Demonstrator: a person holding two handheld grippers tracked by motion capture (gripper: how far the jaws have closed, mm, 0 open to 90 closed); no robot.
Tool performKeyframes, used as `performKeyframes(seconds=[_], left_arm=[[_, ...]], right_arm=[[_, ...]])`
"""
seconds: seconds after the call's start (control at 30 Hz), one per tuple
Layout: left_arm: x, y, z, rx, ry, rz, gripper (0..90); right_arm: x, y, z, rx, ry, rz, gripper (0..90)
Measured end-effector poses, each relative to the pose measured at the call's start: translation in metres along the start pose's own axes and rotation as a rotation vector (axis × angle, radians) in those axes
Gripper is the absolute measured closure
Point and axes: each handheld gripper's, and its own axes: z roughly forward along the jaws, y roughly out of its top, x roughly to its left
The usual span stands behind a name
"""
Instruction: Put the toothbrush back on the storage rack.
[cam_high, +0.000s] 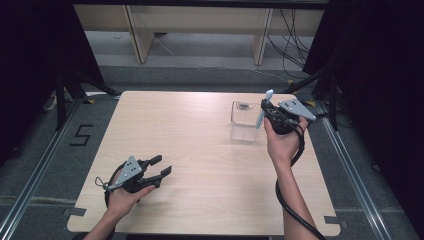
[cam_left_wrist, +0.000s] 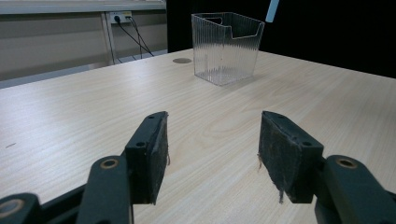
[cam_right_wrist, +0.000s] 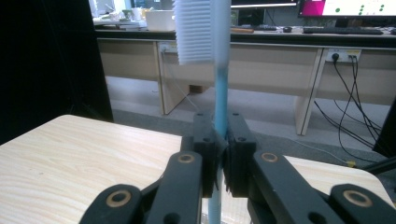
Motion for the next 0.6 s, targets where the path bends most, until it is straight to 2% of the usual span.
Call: performKeyframes(seconds=[0.07, 0.3, 0.47, 0.5, 0.53, 0.6], left_arm=[[-0.0001, 0.0001, 0.0, 0.0, 0.0, 0.0, 41.9], [-0.0002, 0.0, 0.0002, 0.0, -0.001, -0.001, 41.9], [-0.0002, -0.0002, 0.0003, 0.002, -0.001, -0.002, 41.8], [-0.0002, -0.0003, 0.0003, 0.002, -0.002, -0.002, 41.8], [-0.0002, -0.0003, 0.0004, 0.002, -0.002, -0.002, 41.8], [-0.0002, -0.0004, 0.0005, 0.002, -0.002, -0.004, 41.8]], right_arm=[[-0.0006, 0.0005, 0.0003, 0.0, -0.014, 0.0, 85.6], [-0.0024, 0.0012, 0.0043, -0.01, -0.014, 0.01, 85.6], [-0.0052, 0.0006, 0.0079, -0.019, -0.028, 0.006, 85.6], [-0.0044, 0.0005, 0.0075, -0.011, -0.034, 0.02, 85.6], [-0.006, 0.0004, 0.0087, -0.011, -0.026, 0.01, 85.6], [-0.0062, 0.0003, 0.0095, -0.014, -0.038, 0.02, 85.5]])
